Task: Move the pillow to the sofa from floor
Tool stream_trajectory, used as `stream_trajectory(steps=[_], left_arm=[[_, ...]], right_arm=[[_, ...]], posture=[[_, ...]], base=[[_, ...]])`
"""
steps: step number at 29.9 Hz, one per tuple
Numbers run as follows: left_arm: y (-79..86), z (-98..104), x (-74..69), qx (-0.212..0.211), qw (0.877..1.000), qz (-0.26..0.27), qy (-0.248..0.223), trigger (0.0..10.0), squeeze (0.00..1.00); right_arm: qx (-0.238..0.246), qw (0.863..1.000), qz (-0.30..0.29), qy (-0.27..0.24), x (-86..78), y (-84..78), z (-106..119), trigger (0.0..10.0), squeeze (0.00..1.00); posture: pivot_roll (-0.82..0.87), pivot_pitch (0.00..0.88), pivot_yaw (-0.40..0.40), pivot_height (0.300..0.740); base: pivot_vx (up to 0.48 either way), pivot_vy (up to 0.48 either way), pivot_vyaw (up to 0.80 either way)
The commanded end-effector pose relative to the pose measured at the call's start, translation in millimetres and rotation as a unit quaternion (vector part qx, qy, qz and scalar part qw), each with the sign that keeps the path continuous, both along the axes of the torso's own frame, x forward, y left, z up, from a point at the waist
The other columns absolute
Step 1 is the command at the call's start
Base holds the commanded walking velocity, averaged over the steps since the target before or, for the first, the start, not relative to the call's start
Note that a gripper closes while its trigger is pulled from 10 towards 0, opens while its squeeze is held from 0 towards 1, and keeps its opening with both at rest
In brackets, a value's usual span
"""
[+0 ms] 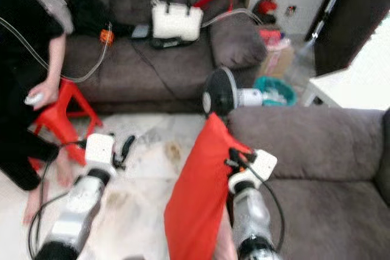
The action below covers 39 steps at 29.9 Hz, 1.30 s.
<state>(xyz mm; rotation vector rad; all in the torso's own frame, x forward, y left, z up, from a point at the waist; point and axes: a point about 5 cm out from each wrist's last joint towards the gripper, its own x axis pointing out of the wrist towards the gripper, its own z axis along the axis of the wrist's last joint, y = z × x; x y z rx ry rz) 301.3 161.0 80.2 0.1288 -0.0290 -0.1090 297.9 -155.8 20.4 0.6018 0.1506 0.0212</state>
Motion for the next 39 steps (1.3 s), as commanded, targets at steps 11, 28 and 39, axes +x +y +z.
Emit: stream_trajectory(steps=[11,28,39], left_arm=[[-7.5,2,0.4,0.0,1.0,-0.012,-0.004,10.0,0.0],[-6.8,4,1.5,0.02,1.0,-0.017,-0.007,10.0,0.0],[-8.2,4,1.0,0.022,1.0,-0.019,-0.007,10.0,0.0]], right_arm=[[-0.015,0.998,-0.02,-0.053,12.8,-13.1,22,10.0,0.0],[-0.035,0.998,-0.046,-0.033,6.3,-30.6,15,10.0,0.0],[-0.042,0.997,-0.054,-0.028,4.9,-35.8,13,10.0,0.0]], posture=[[0.13,0.0,-0.059,0.74],[0.13,0.012,-0.052,0.74],[0.13,0.016,-0.053,0.74]], base=[[0.0,0.0,-0.77],[0.0,-0.072,-0.77],[0.0,0.0,-0.76]])
